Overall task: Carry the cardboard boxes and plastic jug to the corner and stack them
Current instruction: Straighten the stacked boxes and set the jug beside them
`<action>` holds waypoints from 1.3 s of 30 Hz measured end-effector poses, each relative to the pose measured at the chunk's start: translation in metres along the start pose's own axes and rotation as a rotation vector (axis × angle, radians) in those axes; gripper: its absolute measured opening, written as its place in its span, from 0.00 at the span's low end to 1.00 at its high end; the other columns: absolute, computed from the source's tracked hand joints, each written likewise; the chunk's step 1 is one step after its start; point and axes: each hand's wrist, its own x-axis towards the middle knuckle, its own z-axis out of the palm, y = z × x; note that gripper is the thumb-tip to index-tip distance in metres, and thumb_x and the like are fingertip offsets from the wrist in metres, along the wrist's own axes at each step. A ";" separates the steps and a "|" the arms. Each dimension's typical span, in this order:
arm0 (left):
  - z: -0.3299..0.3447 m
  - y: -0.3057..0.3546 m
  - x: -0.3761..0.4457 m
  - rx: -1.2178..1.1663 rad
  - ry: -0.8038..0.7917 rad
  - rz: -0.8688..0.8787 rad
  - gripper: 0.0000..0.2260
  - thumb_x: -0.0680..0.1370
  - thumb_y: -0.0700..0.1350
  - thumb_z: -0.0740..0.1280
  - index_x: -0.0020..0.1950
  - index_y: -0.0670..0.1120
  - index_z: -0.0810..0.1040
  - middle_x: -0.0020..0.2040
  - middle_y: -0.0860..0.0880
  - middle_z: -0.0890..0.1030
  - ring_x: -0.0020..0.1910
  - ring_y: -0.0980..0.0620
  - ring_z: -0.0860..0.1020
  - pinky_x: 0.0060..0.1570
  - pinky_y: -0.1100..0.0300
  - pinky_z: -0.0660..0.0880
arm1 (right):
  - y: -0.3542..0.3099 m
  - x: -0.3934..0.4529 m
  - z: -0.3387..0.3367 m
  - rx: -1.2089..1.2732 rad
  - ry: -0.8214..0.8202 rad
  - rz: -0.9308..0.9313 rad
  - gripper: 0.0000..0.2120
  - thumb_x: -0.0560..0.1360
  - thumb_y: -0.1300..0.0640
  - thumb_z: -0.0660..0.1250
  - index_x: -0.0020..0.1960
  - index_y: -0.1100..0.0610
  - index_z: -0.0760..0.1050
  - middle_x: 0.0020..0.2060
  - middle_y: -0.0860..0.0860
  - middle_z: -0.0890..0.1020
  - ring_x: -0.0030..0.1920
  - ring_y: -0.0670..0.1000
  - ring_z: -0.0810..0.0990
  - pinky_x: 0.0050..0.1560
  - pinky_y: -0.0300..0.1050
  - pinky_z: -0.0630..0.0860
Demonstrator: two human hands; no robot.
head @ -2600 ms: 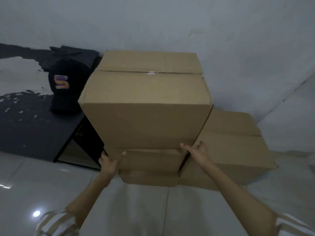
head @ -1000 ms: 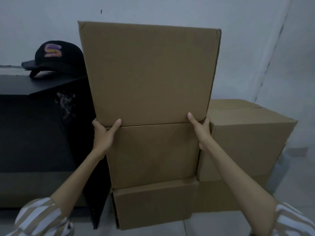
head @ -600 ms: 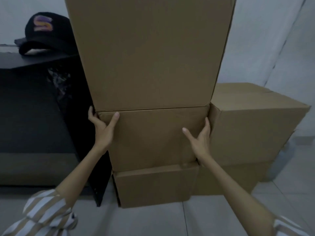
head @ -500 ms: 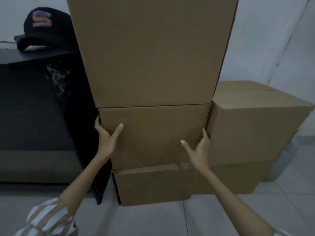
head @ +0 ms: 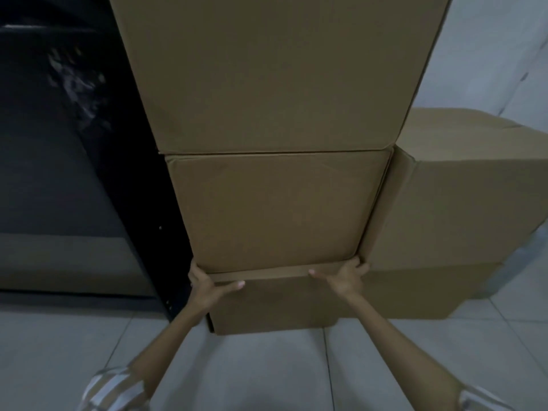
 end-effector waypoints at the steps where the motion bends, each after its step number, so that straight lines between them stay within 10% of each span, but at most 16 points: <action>1: 0.002 0.000 0.005 0.018 0.002 -0.010 0.70 0.46 0.64 0.78 0.75 0.51 0.37 0.76 0.48 0.49 0.75 0.45 0.56 0.72 0.46 0.61 | 0.002 0.001 0.002 -0.030 -0.002 -0.013 0.61 0.59 0.45 0.81 0.76 0.66 0.47 0.73 0.63 0.52 0.69 0.66 0.66 0.66 0.52 0.68; 16: -0.018 0.010 0.065 0.000 0.009 0.116 0.60 0.60 0.43 0.81 0.75 0.43 0.38 0.75 0.43 0.52 0.74 0.45 0.56 0.71 0.55 0.58 | -0.017 0.026 0.025 -0.170 0.071 -0.084 0.61 0.60 0.40 0.79 0.77 0.65 0.47 0.72 0.65 0.61 0.69 0.64 0.67 0.64 0.52 0.70; 25: -0.043 0.022 0.066 0.060 -0.001 0.068 0.56 0.56 0.67 0.77 0.76 0.49 0.53 0.74 0.49 0.61 0.74 0.46 0.59 0.72 0.46 0.62 | -0.031 0.040 0.002 0.237 -0.134 -0.015 0.70 0.49 0.36 0.81 0.77 0.60 0.48 0.74 0.58 0.64 0.71 0.60 0.67 0.69 0.57 0.69; 29: -0.055 0.051 0.059 -0.112 -0.083 0.069 0.36 0.76 0.53 0.68 0.77 0.46 0.52 0.74 0.47 0.63 0.71 0.46 0.65 0.62 0.57 0.65 | -0.041 0.046 -0.008 0.484 -0.115 -0.013 0.58 0.61 0.47 0.80 0.79 0.56 0.47 0.74 0.55 0.65 0.73 0.58 0.65 0.71 0.56 0.66; 39: -0.052 0.053 0.051 -0.253 -0.162 0.063 0.36 0.77 0.52 0.65 0.78 0.50 0.47 0.75 0.50 0.63 0.65 0.53 0.66 0.58 0.55 0.64 | -0.021 0.039 -0.006 0.609 -0.048 -0.079 0.43 0.62 0.54 0.81 0.71 0.57 0.63 0.65 0.54 0.76 0.64 0.56 0.75 0.64 0.57 0.73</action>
